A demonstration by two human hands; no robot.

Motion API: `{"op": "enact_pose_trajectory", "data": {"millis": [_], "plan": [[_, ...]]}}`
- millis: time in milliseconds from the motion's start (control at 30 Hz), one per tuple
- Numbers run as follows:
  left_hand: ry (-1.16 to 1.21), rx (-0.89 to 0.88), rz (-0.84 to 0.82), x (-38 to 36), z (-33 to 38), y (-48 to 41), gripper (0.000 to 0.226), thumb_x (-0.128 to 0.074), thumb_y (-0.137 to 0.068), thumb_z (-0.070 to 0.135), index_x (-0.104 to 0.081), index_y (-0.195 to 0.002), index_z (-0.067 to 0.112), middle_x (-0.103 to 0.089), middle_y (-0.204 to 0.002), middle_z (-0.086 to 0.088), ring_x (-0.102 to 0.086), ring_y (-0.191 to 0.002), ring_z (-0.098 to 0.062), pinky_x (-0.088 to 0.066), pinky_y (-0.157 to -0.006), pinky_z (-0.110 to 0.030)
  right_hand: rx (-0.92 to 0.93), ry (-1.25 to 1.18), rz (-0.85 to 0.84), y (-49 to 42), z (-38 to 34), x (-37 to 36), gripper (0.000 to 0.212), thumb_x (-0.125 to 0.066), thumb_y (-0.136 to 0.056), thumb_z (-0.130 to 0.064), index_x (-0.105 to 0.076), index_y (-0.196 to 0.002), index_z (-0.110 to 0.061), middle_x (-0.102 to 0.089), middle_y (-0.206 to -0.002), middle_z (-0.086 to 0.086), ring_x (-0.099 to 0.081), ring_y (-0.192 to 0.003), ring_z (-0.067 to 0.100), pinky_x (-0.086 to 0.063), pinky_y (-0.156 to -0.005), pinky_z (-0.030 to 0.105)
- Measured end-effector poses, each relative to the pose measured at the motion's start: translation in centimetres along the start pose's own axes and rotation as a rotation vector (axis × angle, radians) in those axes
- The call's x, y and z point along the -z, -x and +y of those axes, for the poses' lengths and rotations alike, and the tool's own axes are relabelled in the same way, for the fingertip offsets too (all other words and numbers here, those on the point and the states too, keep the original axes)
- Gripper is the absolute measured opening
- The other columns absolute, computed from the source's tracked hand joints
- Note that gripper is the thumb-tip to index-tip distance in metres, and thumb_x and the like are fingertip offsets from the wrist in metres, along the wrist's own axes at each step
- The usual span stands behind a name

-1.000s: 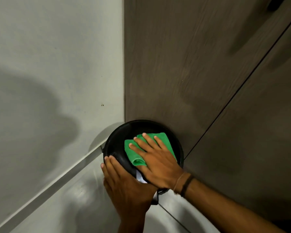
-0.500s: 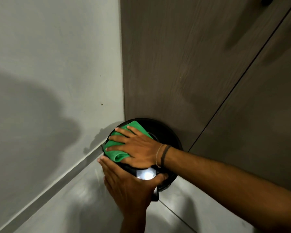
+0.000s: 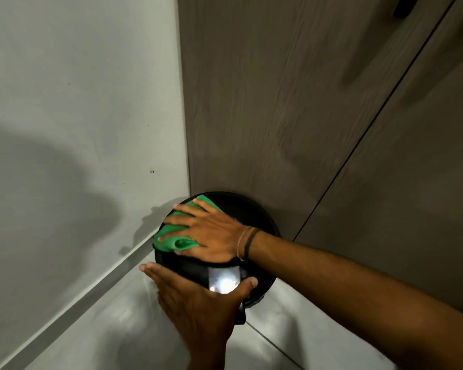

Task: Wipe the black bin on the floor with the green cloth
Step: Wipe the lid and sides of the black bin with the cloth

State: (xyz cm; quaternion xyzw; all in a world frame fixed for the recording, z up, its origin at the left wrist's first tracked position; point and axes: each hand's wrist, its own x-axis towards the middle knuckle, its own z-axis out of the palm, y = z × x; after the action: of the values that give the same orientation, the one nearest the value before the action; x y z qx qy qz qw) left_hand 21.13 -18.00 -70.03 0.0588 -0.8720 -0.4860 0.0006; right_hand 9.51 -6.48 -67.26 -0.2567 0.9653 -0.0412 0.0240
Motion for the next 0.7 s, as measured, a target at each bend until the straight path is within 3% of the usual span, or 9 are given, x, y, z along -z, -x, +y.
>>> {"op": "enact_pose_trajectory", "data": {"millis": [100, 267, 533, 700], "plan": [[-0.072, 0.007, -0.009, -0.5, -0.9, -0.6, 0.186, -0.073, -0.023, 0.098, 0.023, -0.162, 0.020, 0.009, -0.177, -0.012, -0.006, -0.163, -0.034, -0.019, -0.129, -0.057, -0.177, -0.021, -0.014, -0.7, 2.4, 0.7, 0.056, -0.042, -0.106, -0.057, -0.044, -0.158, -0.038, -0.035, -0.172, -0.008, -0.022, -0.162, 0.024, -0.012, -0.130, 0.052], [-0.166, -0.050, -0.018, -0.5, -1.4, -1.5, 0.179, -0.059, -0.025, 0.108, 0.004, -0.166, 0.018, -0.007, -0.177, -0.009, -0.012, -0.163, -0.032, -0.027, -0.125, -0.057, -0.377, -0.157, -0.009, 1.9, 6.7, 0.6, 0.063, -0.039, -0.107, -0.057, -0.031, -0.165, -0.033, -0.027, -0.176, -0.009, -0.016, -0.164, 0.021, -0.017, -0.131, 0.051], [-0.189, -0.074, 0.007, -0.3, -1.4, -1.4, 0.176, -0.061, -0.026, 0.107, -0.002, -0.166, 0.017, -0.014, -0.176, -0.012, -0.013, -0.163, -0.033, -0.028, -0.127, -0.056, -0.455, -0.290, 0.098, 10.5, 5.0, -1.3, 0.059, -0.040, -0.108, -0.051, -0.029, -0.165, -0.038, -0.015, -0.178, -0.013, 0.001, -0.165, 0.015, -0.005, -0.133, 0.054], [-0.192, -0.066, -0.010, -0.4, -1.2, -1.2, 0.167, -0.073, -0.037, 0.092, -0.007, -0.166, 0.009, -0.014, -0.176, -0.016, -0.014, -0.162, -0.036, -0.023, -0.129, -0.053, -0.447, -0.255, 0.116, 13.6, -0.6, -2.0, 0.060, -0.026, -0.103, -0.059, -0.030, -0.162, -0.048, -0.018, -0.177, -0.016, 0.006, -0.165, 0.014, 0.009, -0.131, 0.055]]}}
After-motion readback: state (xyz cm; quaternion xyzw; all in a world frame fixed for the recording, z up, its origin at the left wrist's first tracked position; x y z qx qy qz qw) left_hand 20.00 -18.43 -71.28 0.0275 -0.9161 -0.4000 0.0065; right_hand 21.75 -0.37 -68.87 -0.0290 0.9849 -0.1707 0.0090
